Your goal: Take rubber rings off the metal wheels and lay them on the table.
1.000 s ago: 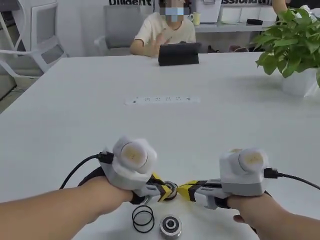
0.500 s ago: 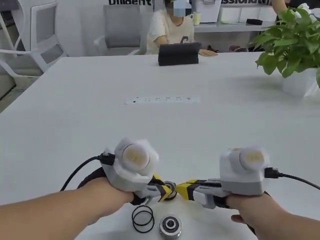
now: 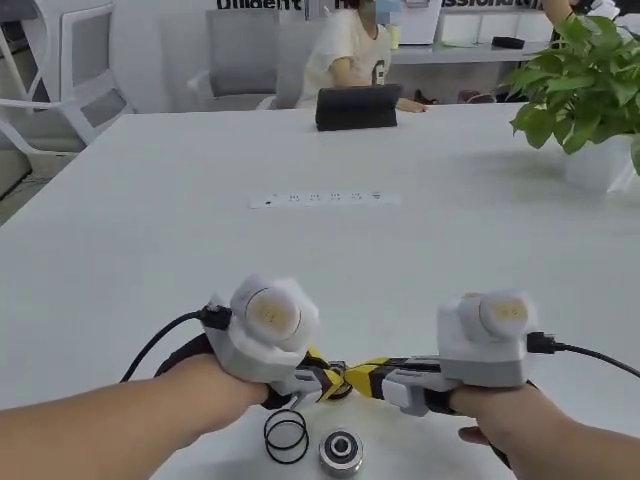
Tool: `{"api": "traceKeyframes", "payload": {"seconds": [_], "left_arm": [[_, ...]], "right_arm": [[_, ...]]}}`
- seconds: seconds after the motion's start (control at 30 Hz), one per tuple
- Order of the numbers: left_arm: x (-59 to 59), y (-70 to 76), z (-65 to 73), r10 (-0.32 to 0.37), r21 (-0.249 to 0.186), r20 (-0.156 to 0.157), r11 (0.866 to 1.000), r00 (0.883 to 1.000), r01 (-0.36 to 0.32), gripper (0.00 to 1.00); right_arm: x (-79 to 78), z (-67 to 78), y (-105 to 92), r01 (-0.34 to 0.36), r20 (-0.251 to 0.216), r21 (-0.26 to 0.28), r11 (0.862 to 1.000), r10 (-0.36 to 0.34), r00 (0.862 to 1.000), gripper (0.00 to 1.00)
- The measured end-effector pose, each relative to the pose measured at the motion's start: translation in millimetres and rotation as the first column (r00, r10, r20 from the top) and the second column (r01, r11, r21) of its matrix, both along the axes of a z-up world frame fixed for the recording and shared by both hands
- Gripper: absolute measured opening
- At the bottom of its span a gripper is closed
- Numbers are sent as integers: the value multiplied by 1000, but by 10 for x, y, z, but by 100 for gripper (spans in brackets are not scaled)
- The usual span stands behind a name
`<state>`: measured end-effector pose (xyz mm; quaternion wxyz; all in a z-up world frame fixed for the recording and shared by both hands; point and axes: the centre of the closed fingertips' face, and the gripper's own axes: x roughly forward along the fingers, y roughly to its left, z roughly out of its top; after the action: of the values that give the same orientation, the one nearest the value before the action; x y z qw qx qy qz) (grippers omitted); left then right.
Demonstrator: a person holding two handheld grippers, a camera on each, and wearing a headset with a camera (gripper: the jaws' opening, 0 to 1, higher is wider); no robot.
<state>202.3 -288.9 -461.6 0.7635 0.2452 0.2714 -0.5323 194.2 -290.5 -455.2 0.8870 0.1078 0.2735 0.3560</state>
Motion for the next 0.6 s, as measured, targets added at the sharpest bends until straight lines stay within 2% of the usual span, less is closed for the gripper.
{"api": "traceKeyframes", "payload": {"seconds": [0.03,0.07,0.1,0.27,0.47,0.6], "left_arm": [[-4,-2,0,-2,0,0,1000,1000,2,6],[-4,-2,0,-2,0,0,1000,1000,2,6],[-1,-2,1,1,-3,0,1000,1000,-1,6],[-5,-3,4,3,-3,-2,1000,1000,-3,6],[-10,-2,6,6,-7,-3,1000,1000,-6,7],[-7,0,8,7,-5,2,1000,1000,-7,7]], "right_arm": [[6,65,44,-2,9,39,999,1,1000,0],[-19,72,66,-13,-1,43,999,13,1000,0],[-13,67,55,-19,17,18,1000,18,1000,0],[-51,84,49,-33,12,37,999,32,999,0],[-106,131,55,-51,-3,93,994,52,999,0],[-138,134,49,-59,-6,98,993,60,998,0]]}}
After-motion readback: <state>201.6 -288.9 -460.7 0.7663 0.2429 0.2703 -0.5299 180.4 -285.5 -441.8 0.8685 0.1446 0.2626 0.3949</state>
